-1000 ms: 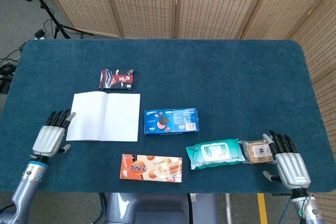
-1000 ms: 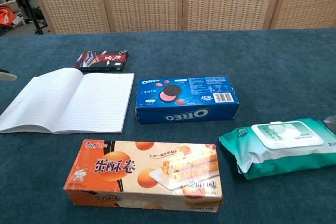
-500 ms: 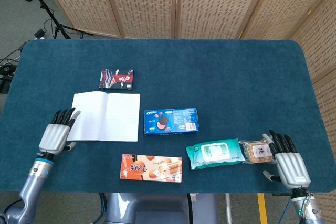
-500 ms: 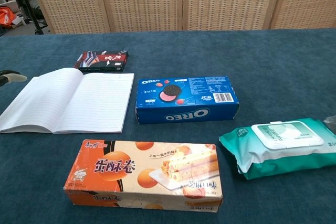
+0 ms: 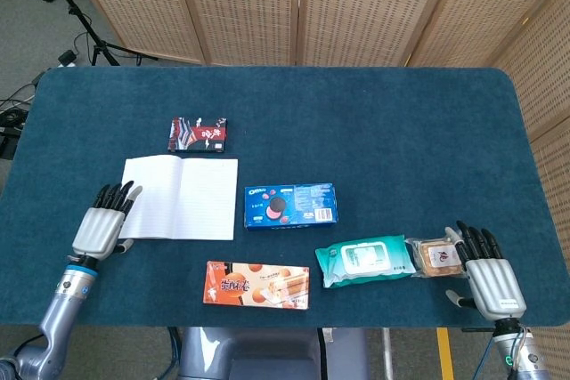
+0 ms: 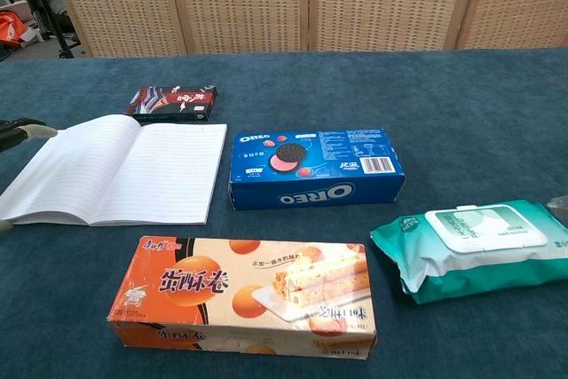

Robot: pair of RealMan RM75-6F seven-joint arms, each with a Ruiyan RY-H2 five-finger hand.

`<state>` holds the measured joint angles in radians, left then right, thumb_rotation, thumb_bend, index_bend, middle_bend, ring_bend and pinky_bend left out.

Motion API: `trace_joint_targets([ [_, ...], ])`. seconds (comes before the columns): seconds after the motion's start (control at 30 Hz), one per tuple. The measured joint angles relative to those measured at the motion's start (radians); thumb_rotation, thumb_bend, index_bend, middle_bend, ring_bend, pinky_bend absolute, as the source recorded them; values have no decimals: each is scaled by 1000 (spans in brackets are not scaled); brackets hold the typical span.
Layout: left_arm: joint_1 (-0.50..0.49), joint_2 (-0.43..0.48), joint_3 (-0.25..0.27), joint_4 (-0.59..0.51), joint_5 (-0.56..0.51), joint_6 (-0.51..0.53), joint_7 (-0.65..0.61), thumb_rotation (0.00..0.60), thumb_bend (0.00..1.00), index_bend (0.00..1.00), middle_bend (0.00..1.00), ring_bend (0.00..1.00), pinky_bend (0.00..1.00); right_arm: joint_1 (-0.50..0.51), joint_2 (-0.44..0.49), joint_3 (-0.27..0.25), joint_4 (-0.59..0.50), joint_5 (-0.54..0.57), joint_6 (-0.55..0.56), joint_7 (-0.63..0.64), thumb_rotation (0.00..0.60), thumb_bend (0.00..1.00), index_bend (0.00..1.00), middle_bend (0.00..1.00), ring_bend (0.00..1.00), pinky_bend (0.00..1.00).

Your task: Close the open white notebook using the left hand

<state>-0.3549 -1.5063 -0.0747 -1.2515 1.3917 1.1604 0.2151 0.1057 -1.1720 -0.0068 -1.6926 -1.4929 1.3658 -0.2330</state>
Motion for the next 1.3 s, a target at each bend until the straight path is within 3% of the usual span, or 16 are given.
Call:
trace_joint_targets([
  [0.53, -18, -30, 0, 41, -13, -8, 10, 600, 179, 0, 0, 0, 0, 1, -3, -2, 1, -3, -2, -6, 600, 53, 0, 0, 0, 0],
  [1.3, -30, -61, 25, 84, 98, 105, 24, 600, 348, 0, 0, 0, 0, 0, -1, -2, -1, -2, 1, -2, 600, 53, 0, 0, 0, 0],
])
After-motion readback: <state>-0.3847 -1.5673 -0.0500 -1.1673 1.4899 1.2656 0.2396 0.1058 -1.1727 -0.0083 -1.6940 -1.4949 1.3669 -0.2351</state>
